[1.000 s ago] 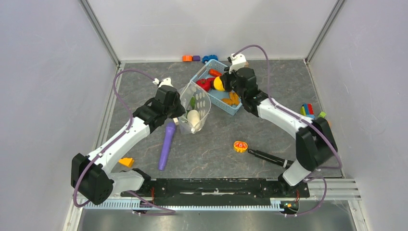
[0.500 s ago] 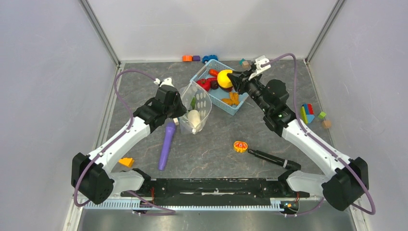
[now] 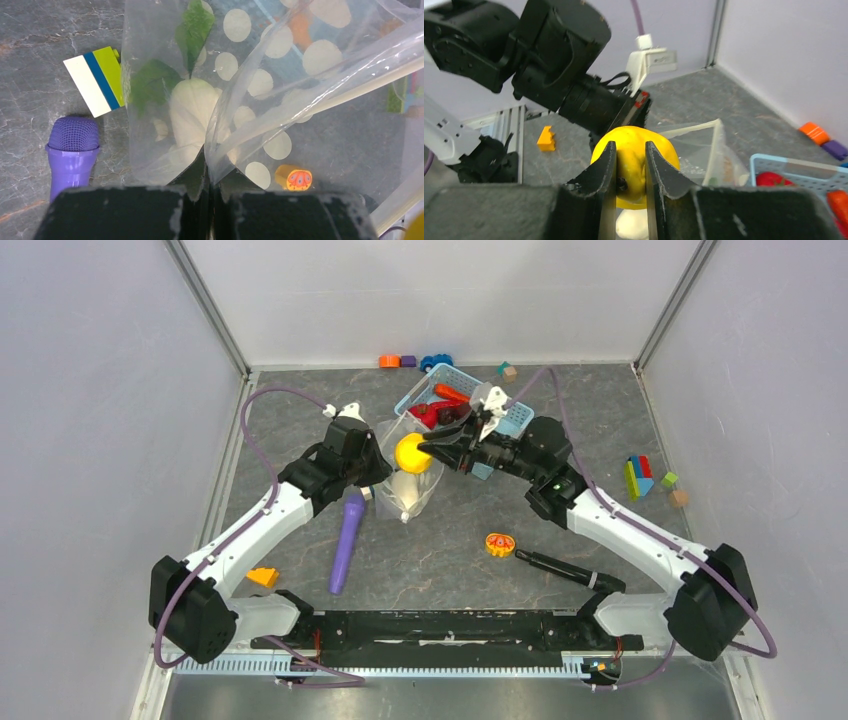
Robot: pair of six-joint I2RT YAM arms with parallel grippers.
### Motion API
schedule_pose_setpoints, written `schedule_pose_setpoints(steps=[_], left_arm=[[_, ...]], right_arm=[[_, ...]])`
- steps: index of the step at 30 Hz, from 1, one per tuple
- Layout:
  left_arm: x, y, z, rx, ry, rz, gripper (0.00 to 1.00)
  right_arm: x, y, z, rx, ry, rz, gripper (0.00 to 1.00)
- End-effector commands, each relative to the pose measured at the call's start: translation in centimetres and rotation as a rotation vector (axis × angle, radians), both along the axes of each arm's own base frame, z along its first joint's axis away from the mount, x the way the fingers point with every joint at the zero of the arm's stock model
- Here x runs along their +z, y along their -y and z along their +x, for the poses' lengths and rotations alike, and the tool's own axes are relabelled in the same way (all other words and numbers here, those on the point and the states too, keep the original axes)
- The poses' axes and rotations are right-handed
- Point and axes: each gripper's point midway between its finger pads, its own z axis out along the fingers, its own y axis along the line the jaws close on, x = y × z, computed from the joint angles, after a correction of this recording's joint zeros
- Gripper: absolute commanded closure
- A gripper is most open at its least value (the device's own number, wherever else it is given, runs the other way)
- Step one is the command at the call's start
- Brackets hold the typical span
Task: Place the food in the zip-top bag and seal the zipper
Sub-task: Place the fake fruit in the zipper food storage bag.
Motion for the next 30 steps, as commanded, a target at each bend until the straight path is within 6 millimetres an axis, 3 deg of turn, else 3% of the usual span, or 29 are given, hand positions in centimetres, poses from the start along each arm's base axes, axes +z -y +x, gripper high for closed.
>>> schedule_pose_setpoints(steps=[1,12,22,30], left_arm=[[0.9,0.8,0.1,-0.007,0.019,-0.061,0.98],[1.7,1.1,-0.2,-0.028,0.016,-0.082,0.98],[3.6,2.2,-1.0,-0.096,0.049,-0.143,0.98],[6.0,2.4,-1.5,-0.133,0.149,-0.202,0.98]], right_arm=[[-0.1,-1.5,-0.7,0.036,0.056,-0.041,1.0],[-5.7,-2.5,2.1,-0.171,0.029,-0.258,1.0],[-7.1,-1.5,4.9,-0.433,0.048,-0.361,1.0],[-8.4,0.9,7.0,-0.648,0.022,-0.462,1.0]])
